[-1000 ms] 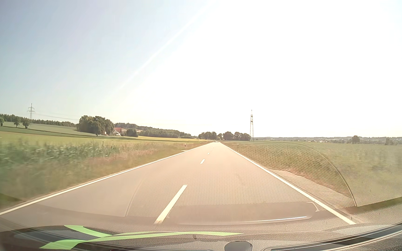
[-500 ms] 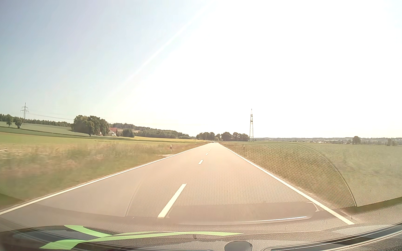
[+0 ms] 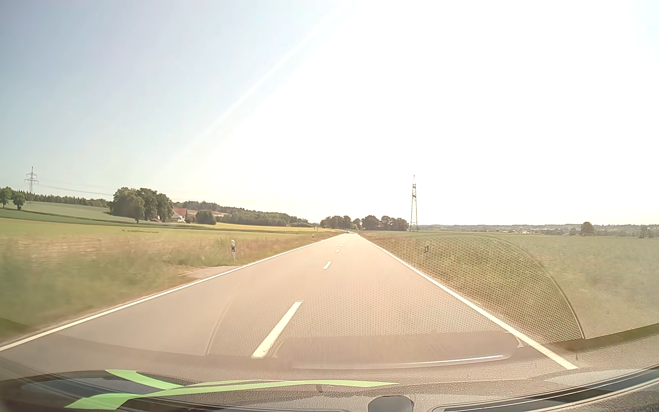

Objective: Follow the waypoints while adhering to traffic rules and regulations

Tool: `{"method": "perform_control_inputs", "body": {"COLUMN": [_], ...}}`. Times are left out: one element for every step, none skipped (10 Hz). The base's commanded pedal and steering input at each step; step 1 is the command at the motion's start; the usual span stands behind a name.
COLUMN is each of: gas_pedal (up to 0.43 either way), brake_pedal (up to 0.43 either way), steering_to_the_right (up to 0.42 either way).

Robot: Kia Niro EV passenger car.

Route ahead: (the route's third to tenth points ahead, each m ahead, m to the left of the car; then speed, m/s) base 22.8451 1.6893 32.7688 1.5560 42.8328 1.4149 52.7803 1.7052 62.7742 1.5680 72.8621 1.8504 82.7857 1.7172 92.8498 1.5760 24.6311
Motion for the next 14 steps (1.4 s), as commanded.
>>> {"method": "perform_control_inputs", "body": {"gas_pedal": [0.228,0.228,0.248,0.248,0.248,0.248,0.228,0.220,0.220,0.228,0.228,0.240,0.248,0.248], "brake_pedal": [0.000,0.000,0.000,0.000,0.000,0.000,0.000,0.000,0.000,0.000,0.000,0.000,0.000,0.000], "steering_to_the_right": [0.000,0.000,0.000,0.000,0.000,0.000,-0.001,-0.001,-0.001,-0.001,-0.001,0.000,0.000,0.000]}}
